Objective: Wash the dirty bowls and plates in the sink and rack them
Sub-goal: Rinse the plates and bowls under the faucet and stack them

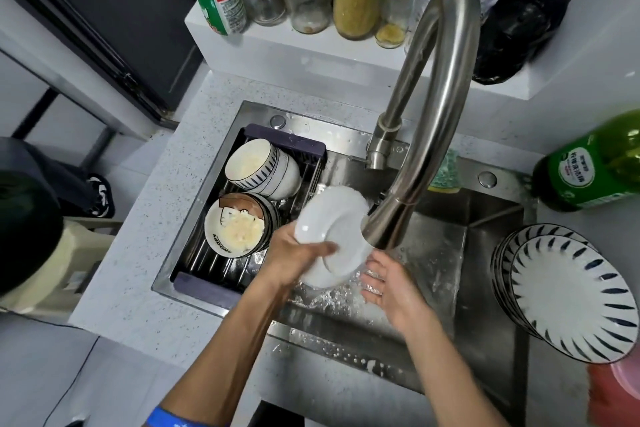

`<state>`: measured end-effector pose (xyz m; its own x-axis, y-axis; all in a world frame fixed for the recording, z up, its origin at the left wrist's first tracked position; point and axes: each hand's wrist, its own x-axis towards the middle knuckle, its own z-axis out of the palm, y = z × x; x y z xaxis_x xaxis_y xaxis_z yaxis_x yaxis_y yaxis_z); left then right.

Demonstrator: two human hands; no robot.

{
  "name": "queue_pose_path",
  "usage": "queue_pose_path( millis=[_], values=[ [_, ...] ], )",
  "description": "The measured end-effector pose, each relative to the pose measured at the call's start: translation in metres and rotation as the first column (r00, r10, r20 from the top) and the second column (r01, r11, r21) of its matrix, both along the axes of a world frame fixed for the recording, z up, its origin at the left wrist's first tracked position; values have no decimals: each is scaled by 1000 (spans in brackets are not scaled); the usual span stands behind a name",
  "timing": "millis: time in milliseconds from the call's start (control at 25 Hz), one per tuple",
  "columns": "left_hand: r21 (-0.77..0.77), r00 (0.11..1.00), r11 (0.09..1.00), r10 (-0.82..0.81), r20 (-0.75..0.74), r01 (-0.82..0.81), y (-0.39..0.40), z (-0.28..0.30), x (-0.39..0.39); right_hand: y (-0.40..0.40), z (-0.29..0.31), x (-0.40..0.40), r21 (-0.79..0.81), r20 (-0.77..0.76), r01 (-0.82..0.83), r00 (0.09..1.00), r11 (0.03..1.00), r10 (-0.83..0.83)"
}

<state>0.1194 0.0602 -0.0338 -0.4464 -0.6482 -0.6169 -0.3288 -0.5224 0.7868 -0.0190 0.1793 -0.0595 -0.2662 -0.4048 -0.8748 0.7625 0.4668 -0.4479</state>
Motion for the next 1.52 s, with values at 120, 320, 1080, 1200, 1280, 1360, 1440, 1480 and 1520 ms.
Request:
queue_pose_path(
  millis=[120, 320, 1080, 1200, 1280, 1360, 1440, 1480, 1520],
  values=[
    [-432, 749, 612, -563, 350, 662, 16, -16, 10, 1, 4, -22, -14, 126, 6, 992, 1000, -4],
    [-699, 830, 457, -387, 401, 551, 33, -26, 17, 5, -5, -20, -52, 62, 138, 989, 989, -135],
    [-480, 905, 828, 400, 143, -290, -130, 44, -29, -34, -5, 10, -173, 27, 123, 992, 977, -120],
    [-163, 900, 905, 416, 133, -394, -176, 24, -74, -32, -9, 12, -152, 69, 202, 979, 967, -194],
    [-29, 901, 909, 415, 126, -415, -186, 5, -99, -28, -20, 10, -86, 69, 253, 966, 964, -248],
    [20, 903, 910, 407, 140, -414, -185, -16, -111, -20, -31, 7, -10, 74, 290, 955, 957, -288],
    [50, 912, 921, 374, 171, -387, -174, -30, -113, -13, -35, 3, 33, 66, 305, 950, 952, -306],
    [84, 920, 927, 346, 183, -366, -167, -32, -113, -10, -34, 1, 35, 51, 298, 953, 954, -299],
    [143, 937, 934, 301, 176, -327, -160, -28, -114, -9, -31, -1, 28, 42, 302, 952, 953, -303]
  ],
)
